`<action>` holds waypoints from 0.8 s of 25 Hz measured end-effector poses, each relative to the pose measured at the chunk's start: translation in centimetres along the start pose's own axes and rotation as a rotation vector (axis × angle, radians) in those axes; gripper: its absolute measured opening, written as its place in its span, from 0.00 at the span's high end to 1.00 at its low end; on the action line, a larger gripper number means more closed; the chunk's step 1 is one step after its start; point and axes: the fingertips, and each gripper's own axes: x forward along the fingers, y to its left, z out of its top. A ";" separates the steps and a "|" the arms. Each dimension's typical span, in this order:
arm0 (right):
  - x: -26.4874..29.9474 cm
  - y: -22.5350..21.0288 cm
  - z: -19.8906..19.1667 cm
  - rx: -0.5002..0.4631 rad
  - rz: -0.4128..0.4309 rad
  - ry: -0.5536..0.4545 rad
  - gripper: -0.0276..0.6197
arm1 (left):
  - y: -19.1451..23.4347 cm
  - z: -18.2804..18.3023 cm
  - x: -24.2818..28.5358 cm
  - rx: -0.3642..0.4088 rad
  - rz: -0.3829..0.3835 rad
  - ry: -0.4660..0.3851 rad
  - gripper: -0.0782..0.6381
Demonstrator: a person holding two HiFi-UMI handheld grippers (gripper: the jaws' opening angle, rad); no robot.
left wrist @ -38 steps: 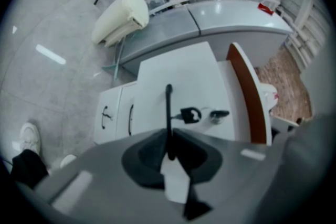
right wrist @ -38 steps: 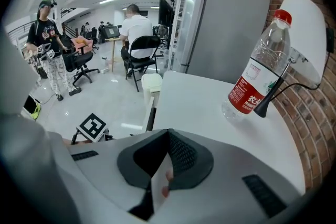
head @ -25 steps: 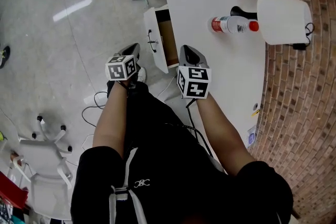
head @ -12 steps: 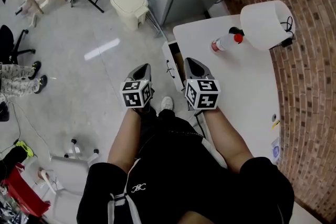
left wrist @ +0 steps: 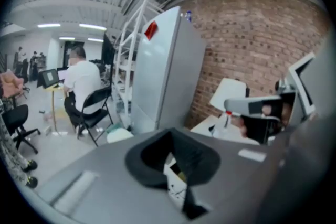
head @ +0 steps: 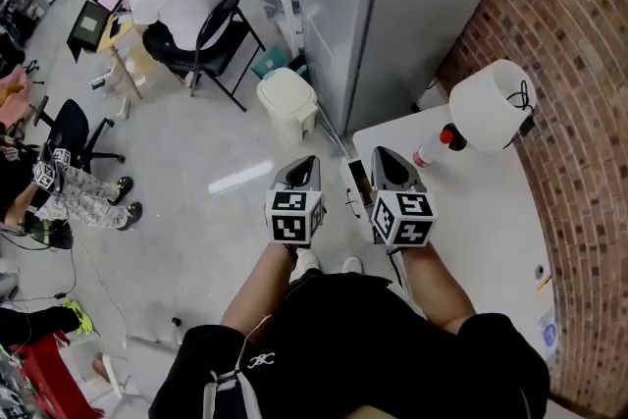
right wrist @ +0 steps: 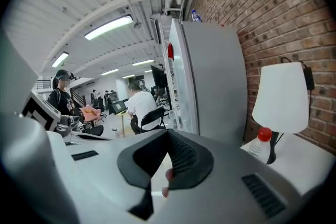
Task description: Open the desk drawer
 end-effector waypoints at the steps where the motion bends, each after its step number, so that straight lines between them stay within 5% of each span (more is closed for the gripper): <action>1: 0.0 0.1 0.8 -0.010 -0.003 -0.020 0.97 | -0.2 1.1 -0.3 0.008 -0.005 -0.011 0.90; 9: -0.9 0.7 3.3 -0.037 0.004 -0.081 0.97 | -1.5 6.1 -2.4 0.049 -0.002 -0.095 0.90; 20: 0.1 2.0 3.6 -0.045 0.046 -0.065 0.97 | -0.8 6.8 -1.9 0.035 0.019 -0.100 0.90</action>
